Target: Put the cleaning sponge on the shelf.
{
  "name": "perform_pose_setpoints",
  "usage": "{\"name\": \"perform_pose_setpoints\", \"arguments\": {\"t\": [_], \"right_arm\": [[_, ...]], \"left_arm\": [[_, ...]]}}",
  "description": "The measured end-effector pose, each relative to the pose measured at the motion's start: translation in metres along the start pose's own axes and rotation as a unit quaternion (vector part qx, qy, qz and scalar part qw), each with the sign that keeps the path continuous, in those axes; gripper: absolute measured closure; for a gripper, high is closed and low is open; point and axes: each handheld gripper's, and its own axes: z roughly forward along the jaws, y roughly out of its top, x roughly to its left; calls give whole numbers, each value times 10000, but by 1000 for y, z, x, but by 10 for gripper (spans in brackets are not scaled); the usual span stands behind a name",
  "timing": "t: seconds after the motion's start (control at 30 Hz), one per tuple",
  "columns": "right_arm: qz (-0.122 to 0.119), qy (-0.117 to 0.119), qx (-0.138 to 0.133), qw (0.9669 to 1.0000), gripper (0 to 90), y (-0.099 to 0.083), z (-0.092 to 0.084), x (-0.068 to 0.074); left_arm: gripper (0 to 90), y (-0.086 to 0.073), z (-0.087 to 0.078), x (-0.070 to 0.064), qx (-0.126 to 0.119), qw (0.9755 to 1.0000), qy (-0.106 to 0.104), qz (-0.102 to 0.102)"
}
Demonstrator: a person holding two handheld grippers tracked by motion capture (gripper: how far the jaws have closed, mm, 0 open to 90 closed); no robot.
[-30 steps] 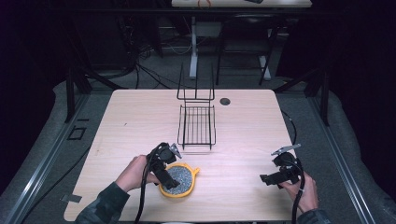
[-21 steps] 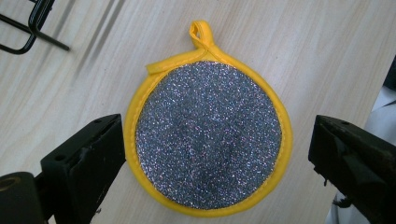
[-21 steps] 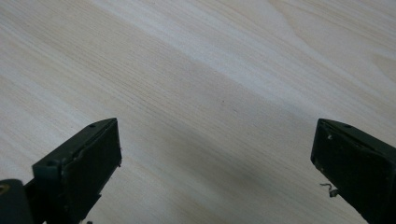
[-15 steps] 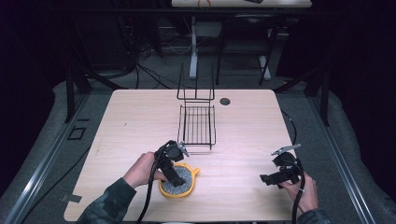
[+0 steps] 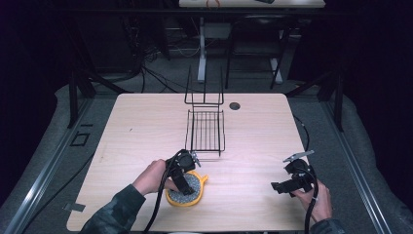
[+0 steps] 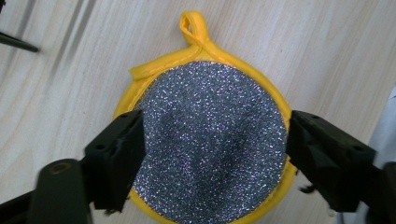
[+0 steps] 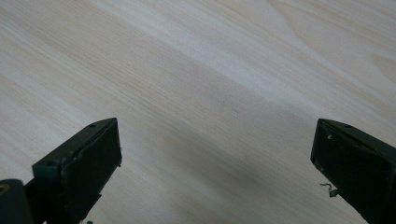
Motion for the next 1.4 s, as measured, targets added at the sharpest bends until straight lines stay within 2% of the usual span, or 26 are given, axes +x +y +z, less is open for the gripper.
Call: {"name": "perform_pose_setpoints", "arguments": {"t": [0.03,0.17,0.2,0.4,0.53,0.6,0.67,0.8,0.93,1.17,1.23,1.3,1.4], "right_arm": [[4,-2,-54,10000,11,0,-1,0],[-11,3,4,10000,11,0,-1,0],[-13,0,-2,10000,11,0,-1,0],[13,24,-93,10000,12,0,-2,1],[11,30,-88,10000,12,0,-2,1],[-13,28,-91,10000,12,1,-2,1],[-9,35,-156,9999,12,1,-3,1],[-35,36,-128,9999,11,1,-3,1],[-28,46,-126,9999,11,1,-2,2],[-23,54,-112,9999,11,1,-2,2],[-24,55,-111,9999,11,1,-2,2],[-39,50,-122,9999,11,1,-2,1],[-33,60,-141,9999,11,1,-3,1]], "left_arm": [[266,-1,2,1,61,10000,24,-20],[359,-2,4,2,158,9999,7,-2],[382,-2,6,2,216,9997,58,-31],[458,-3,13,1,250,9995,129,-145],[511,-4,14,1,264,9994,149,-157],[530,-5,15,1,280,9993,230,-122],[551,-6,17,-2,159,9994,257,-195],[609,-7,17,-5,178,9990,355,-194],[708,-7,18,-6,180,9988,414,-189],[809,-8,19,-8,120,9988,452,-160],[855,-10,19,-16,31,9976,694,-38],[860,-11,19,-18,-16,9970,776,-30],[863,-12,18,-18,-52,9969,781,-53]]}}
